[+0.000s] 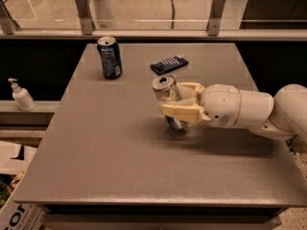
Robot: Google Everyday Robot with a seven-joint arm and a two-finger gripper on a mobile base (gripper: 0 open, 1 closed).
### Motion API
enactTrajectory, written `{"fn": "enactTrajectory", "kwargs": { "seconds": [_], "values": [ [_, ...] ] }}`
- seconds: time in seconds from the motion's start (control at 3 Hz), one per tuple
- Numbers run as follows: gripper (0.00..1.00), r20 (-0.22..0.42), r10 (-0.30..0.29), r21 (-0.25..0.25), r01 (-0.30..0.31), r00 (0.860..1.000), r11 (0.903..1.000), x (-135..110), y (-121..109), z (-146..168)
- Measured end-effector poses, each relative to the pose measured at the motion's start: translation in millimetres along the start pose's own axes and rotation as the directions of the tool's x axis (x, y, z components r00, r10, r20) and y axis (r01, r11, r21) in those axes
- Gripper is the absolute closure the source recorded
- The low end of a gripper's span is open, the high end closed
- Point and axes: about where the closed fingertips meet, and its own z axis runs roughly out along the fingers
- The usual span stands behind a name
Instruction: Place redbull can upright
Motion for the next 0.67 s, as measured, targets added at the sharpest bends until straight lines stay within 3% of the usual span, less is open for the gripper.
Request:
{"fn": "enactTrajectory", "kwargs": {
  "seconds": [0.67],
  "values": [
    [1.0,-0.001,0.011,0.021,-0.011,1.0,0.9997,23.3,8.3,-9.0]
  ]
}}
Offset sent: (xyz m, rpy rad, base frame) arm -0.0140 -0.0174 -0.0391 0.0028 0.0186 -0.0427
